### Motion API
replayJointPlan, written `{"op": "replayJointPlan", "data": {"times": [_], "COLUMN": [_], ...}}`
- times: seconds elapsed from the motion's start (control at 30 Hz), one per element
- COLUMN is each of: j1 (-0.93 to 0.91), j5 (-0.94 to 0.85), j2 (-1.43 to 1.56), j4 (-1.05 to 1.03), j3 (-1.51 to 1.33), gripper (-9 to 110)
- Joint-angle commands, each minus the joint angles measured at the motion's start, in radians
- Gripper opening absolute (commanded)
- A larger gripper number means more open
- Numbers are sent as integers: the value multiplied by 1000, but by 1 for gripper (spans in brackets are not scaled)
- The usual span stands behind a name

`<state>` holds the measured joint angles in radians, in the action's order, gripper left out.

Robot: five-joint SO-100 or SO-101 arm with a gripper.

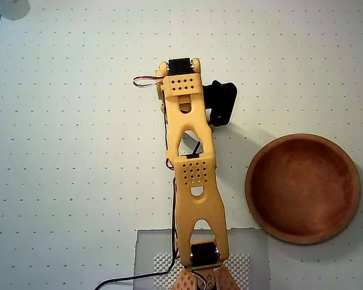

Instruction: Grasp a clothespin and put it in the bowl.

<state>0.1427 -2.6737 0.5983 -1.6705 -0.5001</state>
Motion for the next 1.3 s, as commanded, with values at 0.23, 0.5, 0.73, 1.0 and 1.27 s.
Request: {"op": "replayJointPlan", "data": {"times": [0.23, 0.5, 0.73, 1.0, 1.27], "j1": [8, 8, 8, 0, 0], "j5": [5, -11, 0, 3, -3], "j2": [48, 41, 40, 8, -5], "j4": [-9, -9, -9, -9, -9], "j3": [51, 49, 48, 20, 15], "gripper": [17, 24, 24, 24, 24]}}
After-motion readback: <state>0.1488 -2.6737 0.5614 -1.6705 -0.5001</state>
